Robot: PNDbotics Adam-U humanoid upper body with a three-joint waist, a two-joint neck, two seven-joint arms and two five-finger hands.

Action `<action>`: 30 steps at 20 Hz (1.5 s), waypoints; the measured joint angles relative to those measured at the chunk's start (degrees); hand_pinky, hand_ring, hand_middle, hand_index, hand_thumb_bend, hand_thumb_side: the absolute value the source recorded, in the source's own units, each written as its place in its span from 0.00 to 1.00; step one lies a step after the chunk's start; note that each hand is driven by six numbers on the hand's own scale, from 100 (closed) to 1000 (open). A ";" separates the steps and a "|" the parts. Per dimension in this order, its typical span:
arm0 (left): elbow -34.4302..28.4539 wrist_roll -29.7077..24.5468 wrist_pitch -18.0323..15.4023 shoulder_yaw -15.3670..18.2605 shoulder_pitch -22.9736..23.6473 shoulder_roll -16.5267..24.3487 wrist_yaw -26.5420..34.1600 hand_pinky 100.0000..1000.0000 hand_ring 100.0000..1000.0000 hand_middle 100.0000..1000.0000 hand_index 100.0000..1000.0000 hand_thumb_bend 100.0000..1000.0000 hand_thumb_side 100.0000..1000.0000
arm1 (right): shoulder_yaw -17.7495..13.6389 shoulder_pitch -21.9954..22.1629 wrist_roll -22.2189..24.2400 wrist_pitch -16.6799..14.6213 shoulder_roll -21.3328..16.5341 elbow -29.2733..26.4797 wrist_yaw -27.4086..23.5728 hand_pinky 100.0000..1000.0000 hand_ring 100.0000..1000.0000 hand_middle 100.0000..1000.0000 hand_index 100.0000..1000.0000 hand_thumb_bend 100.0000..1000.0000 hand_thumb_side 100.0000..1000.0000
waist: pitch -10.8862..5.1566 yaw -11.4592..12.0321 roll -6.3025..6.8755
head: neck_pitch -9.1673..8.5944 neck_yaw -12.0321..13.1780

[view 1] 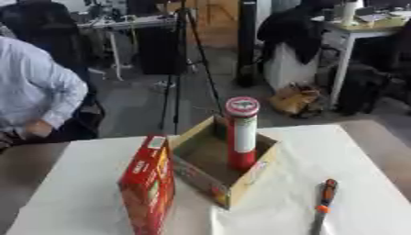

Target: Pick up objects on the table and place them in the box.

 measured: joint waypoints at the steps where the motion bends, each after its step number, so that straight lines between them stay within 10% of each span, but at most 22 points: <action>1: 0.00 -0.04 -0.04 0.00 0.01 -0.01 0.00 1.00 1.00 0.96 1.00 0.30 1.00 | 0.01 0.00 0.05 0.04 0.00 0.00 0.00 0.88 0.92 0.92 0.87 0.00 1.00 | 0.12 -0.02 0.03 | 0.00 0.01; 30: 0.01 -18.20 4.53 -6.20 -7.92 -6.41 -2.66 1.00 1.00 1.00 1.00 0.33 1.00 | 1.06 -1.55 2.04 1.55 0.13 0.00 -0.29 0.88 0.91 0.92 0.86 0.00 1.00 | -0.14 3.41 1.35 | -1.79 0.28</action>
